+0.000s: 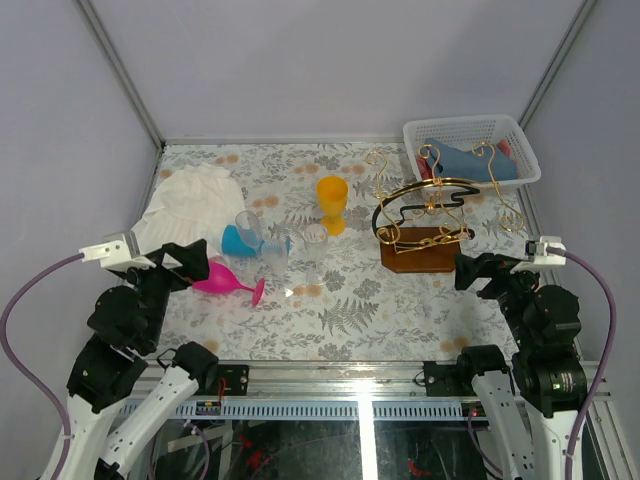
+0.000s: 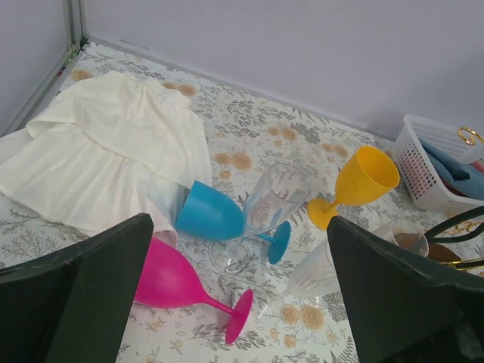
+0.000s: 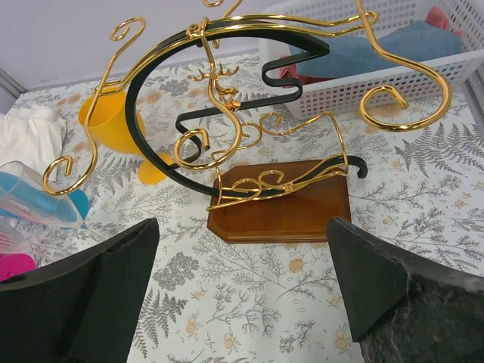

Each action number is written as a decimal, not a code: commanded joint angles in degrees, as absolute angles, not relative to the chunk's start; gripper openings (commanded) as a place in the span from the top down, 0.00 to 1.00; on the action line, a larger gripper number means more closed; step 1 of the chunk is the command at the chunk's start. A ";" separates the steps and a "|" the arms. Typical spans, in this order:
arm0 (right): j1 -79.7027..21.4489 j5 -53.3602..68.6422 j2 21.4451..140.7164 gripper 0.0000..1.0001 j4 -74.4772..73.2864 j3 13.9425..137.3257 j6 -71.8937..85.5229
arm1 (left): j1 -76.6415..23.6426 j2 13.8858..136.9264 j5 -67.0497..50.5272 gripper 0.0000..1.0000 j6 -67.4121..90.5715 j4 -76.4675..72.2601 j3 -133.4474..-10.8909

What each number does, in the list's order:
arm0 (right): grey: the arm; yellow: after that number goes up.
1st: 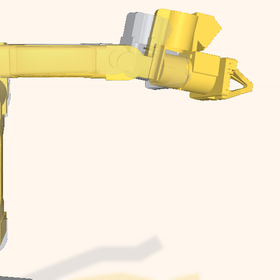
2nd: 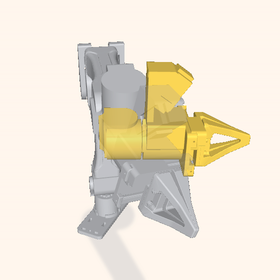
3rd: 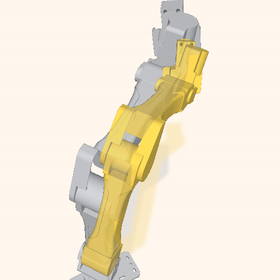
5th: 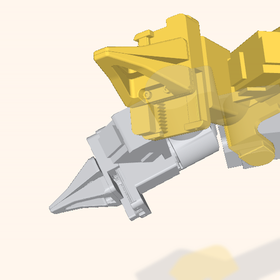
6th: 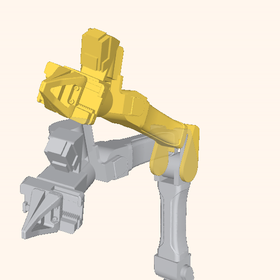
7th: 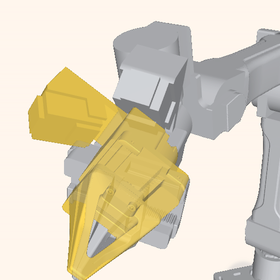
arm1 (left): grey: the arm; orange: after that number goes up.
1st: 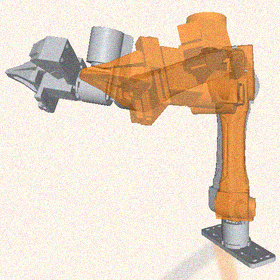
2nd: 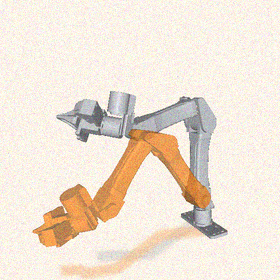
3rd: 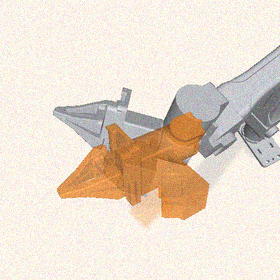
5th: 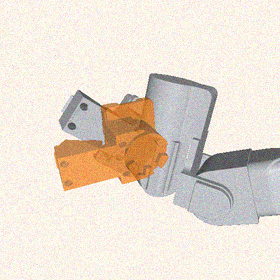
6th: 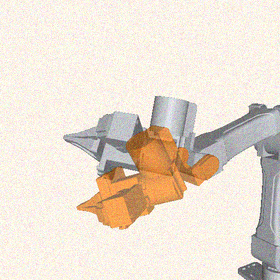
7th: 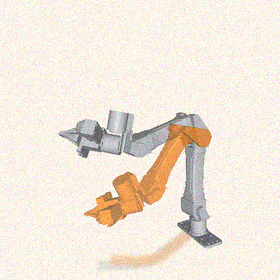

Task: Place the wine glass upside down on the wine glass rack
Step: Pick up the wine glass at the center of the board.

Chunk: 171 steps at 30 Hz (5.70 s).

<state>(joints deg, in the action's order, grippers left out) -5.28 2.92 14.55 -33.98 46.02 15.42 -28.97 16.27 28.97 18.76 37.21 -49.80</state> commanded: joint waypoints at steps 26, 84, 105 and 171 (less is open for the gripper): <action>-22.96 6.35 34.23 0.00 -39.15 66.56 0.97 | -29.44 22.03 25.26 0.00 16.83 35.09 -54.13; -59.86 -21.74 78.51 0.00 8.75 54.92 21.72 | -29.44 25.27 20.30 0.00 18.40 35.71 -48.52; -59.85 -29.99 88.15 0.01 28.25 50.63 13.50 | -29.11 24.48 21.03 0.00 18.19 35.68 -48.17; -59.89 -14.30 56.87 0.42 23.06 65.30 10.64 | -25.58 42.17 -13.65 0.04 34.37 14.33 -59.35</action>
